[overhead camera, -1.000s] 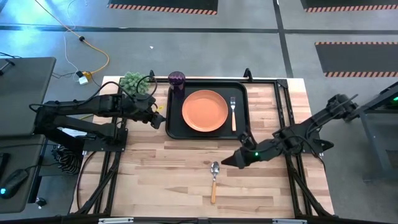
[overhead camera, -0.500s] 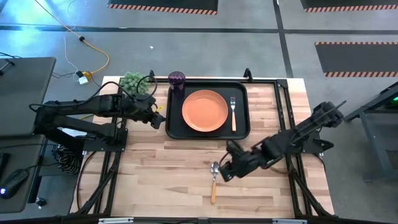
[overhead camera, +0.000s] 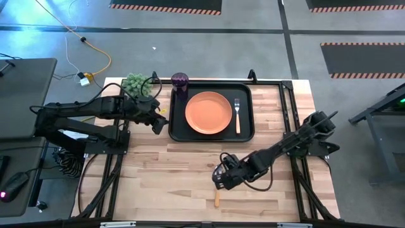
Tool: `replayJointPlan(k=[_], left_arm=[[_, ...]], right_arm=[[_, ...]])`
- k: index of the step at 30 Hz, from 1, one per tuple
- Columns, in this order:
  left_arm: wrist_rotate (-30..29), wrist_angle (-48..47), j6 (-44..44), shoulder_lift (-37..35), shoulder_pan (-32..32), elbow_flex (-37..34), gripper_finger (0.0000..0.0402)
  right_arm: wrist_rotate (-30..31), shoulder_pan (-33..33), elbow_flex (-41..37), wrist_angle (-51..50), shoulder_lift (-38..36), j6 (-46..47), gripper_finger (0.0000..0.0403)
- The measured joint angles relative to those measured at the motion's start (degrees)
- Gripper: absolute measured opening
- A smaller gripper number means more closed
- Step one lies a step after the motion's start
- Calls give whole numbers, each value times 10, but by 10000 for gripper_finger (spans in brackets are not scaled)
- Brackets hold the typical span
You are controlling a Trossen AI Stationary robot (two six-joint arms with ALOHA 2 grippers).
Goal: Pick and place plate/cup/fork/spoon on tray
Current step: Put the orange spoon to the right side of the orange fork on the black serving tray
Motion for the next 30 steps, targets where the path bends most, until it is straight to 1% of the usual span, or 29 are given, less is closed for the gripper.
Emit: replayJointPlan(k=[6, 10, 13, 18, 23, 30], left_arm=[[0, -16, 23, 0, 0, 0, 125], [0, -26, 28, 0, 0, 0, 125], [0, -27, 28, 0, 0, 0, 125], [0, -27, 28, 0, 0, 0, 125], [0, -27, 28, 0, 0, 0, 125], [0, -28, 29, 0, 0, 0, 125]], right_arm=[[11, 0, 1, 10, 24, 66, 135], [11, 0, 1, 30, 42, 83, 146], [10, -2, 1, 55, 60, 84, 145], [-14, -5, 1, 96, 88, 85, 136], [-20, -5, 1, 96, 101, 106, 124], [-18, -5, 1, 102, 126, 110, 112]])
